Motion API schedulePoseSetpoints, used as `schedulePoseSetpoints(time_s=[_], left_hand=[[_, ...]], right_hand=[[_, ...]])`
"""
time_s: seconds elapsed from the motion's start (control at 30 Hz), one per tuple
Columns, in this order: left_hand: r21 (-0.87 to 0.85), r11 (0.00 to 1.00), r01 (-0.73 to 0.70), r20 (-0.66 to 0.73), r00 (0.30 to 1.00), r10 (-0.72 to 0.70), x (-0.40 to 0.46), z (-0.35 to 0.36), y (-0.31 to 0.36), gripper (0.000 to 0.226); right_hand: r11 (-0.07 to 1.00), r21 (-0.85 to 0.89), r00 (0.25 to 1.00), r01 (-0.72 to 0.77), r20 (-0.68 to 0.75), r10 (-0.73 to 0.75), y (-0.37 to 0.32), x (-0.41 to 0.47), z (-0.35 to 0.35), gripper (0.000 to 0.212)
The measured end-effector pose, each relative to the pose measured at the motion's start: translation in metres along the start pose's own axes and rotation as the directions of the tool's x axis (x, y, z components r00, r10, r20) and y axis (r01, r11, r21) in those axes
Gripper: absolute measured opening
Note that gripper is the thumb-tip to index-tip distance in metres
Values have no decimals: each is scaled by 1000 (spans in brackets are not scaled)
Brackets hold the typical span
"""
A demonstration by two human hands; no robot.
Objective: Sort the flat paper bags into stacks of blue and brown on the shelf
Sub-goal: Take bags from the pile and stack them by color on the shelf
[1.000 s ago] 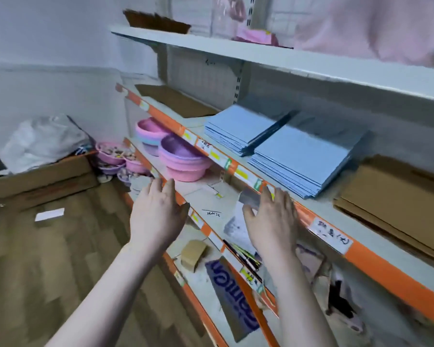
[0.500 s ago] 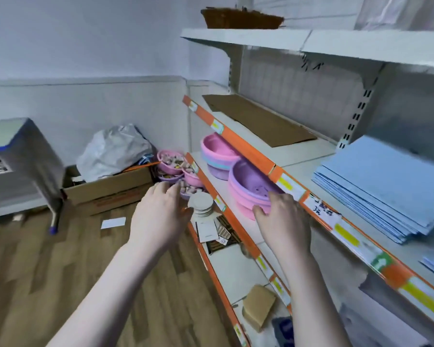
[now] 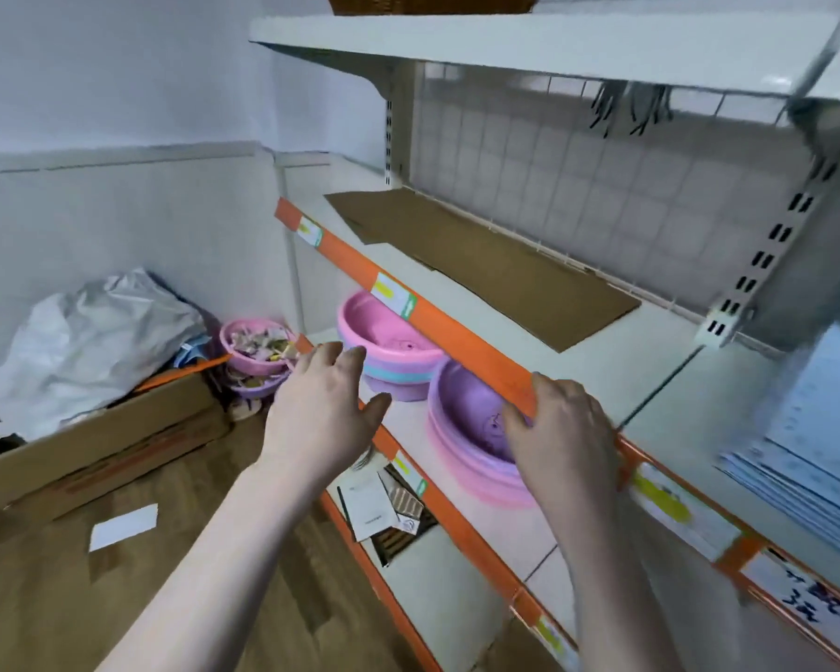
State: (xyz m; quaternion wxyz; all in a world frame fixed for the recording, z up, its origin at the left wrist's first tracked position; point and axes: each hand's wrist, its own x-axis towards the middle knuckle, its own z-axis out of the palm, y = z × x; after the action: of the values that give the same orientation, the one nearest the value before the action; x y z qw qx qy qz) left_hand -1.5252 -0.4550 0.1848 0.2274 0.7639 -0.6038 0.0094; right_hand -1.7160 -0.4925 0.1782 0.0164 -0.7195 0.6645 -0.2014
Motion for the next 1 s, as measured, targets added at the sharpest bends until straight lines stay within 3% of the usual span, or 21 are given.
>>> schedulePoseSetpoints(time_s=[0.23, 0.5, 0.8, 1.0], left_hand=[[-49, 982, -183, 75, 980, 187, 142, 17, -34, 57], [-164, 937, -307, 192, 922, 336, 242, 62, -13, 49], [-104, 926, -362, 307, 874, 376, 302, 108, 30, 57], [-33, 940, -339, 380, 866, 325, 325, 129, 32, 72]], right_hand=[[976, -101, 979, -194, -88, 185, -52, 90, 21, 43], [897, -141, 908, -418, -72, 412, -34, 144, 30, 46], [838, -216, 864, -500, -60, 500, 1, 185, 38, 47], [827, -229, 853, -513, -24, 522, 10, 196, 51, 49]])
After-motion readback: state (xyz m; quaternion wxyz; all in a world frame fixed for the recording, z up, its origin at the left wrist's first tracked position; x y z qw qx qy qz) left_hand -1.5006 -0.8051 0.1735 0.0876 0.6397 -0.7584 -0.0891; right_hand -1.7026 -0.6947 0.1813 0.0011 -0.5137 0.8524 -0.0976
